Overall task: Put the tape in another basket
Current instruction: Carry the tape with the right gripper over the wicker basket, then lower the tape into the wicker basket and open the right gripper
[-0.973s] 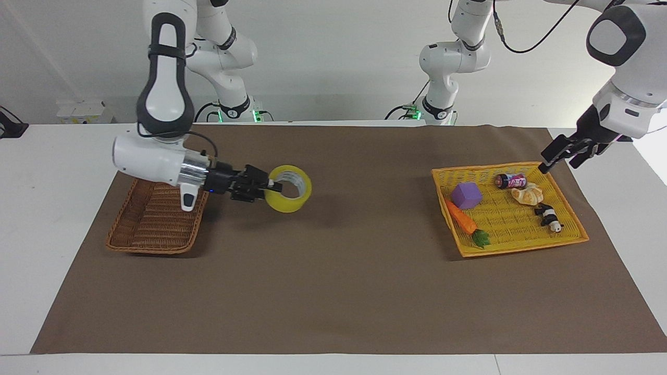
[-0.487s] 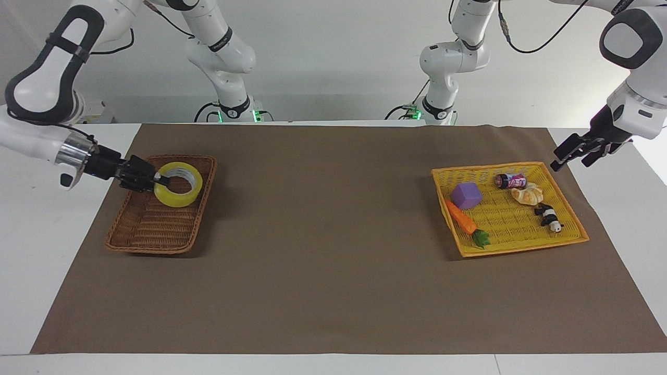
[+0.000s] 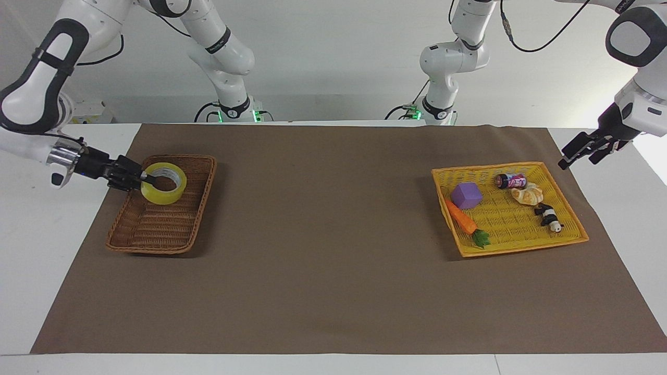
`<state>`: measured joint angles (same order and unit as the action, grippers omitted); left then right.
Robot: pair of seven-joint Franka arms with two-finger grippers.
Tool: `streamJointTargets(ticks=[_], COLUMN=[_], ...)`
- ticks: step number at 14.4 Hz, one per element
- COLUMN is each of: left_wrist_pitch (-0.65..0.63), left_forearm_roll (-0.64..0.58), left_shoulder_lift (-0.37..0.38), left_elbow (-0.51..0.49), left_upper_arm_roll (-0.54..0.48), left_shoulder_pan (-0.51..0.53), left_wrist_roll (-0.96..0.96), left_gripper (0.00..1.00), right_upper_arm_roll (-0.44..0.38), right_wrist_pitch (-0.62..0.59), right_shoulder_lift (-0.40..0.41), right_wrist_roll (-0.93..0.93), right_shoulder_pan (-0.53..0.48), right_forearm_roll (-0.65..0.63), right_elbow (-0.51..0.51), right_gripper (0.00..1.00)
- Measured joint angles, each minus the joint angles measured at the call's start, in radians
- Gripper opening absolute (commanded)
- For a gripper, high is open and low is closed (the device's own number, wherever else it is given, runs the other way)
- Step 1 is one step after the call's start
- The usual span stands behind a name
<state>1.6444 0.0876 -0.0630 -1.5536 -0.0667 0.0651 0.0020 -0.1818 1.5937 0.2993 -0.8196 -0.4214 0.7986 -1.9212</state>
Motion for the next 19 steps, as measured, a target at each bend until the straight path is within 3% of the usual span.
streamJointTargets(ticks=[8, 10, 12, 13, 14, 15, 19], left_wrist_pitch=[-0.131, -0.132, -0.132, -0.132, -0.132, -0.132, -0.134], left_forearm_roll=[-0.11, -0.114, -0.114, -0.114, -0.114, -0.114, -0.114], left_shoulder_lift=[0.036, 0.036, 0.035, 0.035, 0.035, 0.034, 0.034], left_elbow=[0.038, 0.04, 0.04, 0.04, 0.04, 0.039, 0.023], left_upper_arm_roll=[0.014, 0.015, 0.016, 0.018, 0.02, 0.022, 0.025], left_shoulder_pan=[-0.095, -0.1, -0.1, -0.1, -0.101, -0.101, -0.102], left_wrist_roll=[0.0, 0.0, 0.0, 0.0, 0.0, 0.0, 0.0], left_gripper=[1.0, 1.0, 1.0, 1.0, 1.0, 1.0, 1.0], right_upper_arm_roll=[0.001, 0.001, 0.001, 0.002, 0.002, 0.004, 0.005], right_wrist_pitch=[0.079, 0.083, 0.086, 0.088, 0.092, 0.096, 0.148], right_shoulder_lift=[0.003, 0.001, -0.003, -0.004, -0.005, -0.006, -0.008], right_wrist_roll=[-0.067, -0.067, -0.067, -0.067, -0.069, -0.079, -0.112], right_shoulder_pan=[0.009, 0.009, 0.009, 0.009, 0.009, 0.011, 0.033], right_forearm_roll=[-0.025, -0.029, -0.031, -0.033, -0.037, -0.042, -0.078], right_elbow=[-0.074, -0.08, -0.083, -0.084, -0.085, -0.085, -0.087], right_gripper=[0.0, 0.06, 0.18, 0.34, 0.73, 1.0, 1.0])
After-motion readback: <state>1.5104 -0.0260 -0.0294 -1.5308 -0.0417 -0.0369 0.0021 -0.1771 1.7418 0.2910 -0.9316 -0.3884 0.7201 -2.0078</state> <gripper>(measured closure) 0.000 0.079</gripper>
